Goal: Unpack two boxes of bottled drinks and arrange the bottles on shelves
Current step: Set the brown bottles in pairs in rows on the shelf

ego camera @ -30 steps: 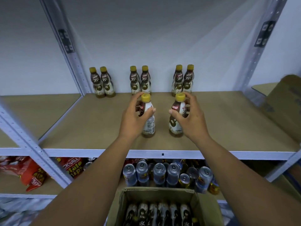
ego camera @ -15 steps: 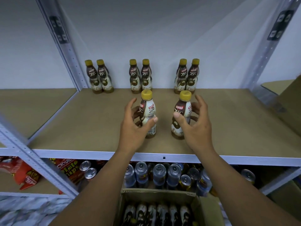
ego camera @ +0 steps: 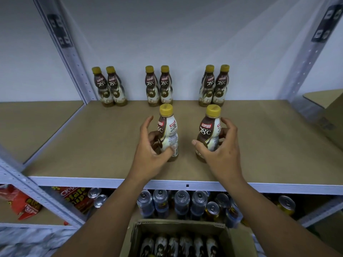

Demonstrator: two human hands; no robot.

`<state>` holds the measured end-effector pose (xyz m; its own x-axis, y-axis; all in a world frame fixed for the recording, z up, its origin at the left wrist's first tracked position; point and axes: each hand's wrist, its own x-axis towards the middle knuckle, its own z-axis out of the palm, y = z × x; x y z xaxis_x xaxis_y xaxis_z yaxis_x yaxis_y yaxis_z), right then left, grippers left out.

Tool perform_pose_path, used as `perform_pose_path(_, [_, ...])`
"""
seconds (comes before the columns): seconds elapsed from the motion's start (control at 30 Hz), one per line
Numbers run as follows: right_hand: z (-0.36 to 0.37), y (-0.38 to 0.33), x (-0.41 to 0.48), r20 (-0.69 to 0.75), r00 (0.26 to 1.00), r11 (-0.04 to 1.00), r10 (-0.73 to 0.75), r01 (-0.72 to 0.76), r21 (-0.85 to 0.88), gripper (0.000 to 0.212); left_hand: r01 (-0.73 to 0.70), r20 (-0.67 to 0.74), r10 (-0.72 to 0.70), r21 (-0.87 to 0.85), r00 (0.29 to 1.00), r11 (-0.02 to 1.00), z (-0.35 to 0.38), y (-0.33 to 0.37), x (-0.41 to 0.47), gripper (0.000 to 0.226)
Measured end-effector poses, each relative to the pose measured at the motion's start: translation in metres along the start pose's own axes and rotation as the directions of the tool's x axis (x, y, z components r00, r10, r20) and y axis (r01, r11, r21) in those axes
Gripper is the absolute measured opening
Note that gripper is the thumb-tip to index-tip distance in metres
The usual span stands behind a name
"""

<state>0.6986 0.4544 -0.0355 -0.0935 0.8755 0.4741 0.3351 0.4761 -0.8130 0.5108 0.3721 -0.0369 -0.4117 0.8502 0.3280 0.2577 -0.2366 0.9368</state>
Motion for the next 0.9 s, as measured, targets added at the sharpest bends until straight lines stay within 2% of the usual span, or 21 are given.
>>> perform_pose_path(0.17, [-0.0006,0.0019,-0.0018,0.02,1.0,0.999,0.003,-0.004,0.037,0.089,0.038,-0.031,-0.036,0.048,0.999,0.998,0.0013,0.0006,0.0019,0.102])
perform_pose_path(0.37, [-0.0042,0.0003,-0.0037,0.051,0.999,0.999,-0.001,-0.001,0.05,0.081,0.027,-0.103,-0.014,0.132,0.995,0.991,0.0039,-0.0013,0.0014,0.102])
perform_pose_path(0.57, [-0.0051,-0.0022,-0.0038,0.058,0.998,0.998,0.015,-0.018,0.058,0.082,0.023,-0.16,0.018,0.248,0.987,0.968,0.0083,0.004,-0.0021,0.109])
perform_pose_path(0.7, [-0.005,-0.0026,-0.0048,0.047,0.999,0.997,0.011,-0.014,0.07,0.093,0.012,-0.149,0.014,0.175,0.989,0.985,0.0059,0.0064,-0.0042,0.109])
perform_pose_path(0.8, [-0.004,-0.0029,-0.004,0.026,1.0,0.999,-0.003,0.002,0.035,0.105,-0.014,-0.115,0.025,0.095,0.993,0.995,0.0042,0.0065,-0.0045,0.102])
perform_pose_path(0.9, [-0.0023,-0.0021,-0.0024,0.026,1.0,1.0,-0.008,0.008,-0.014,0.109,-0.021,-0.081,0.026,0.063,0.996,0.998,0.0039,0.0044,-0.0031,0.099])
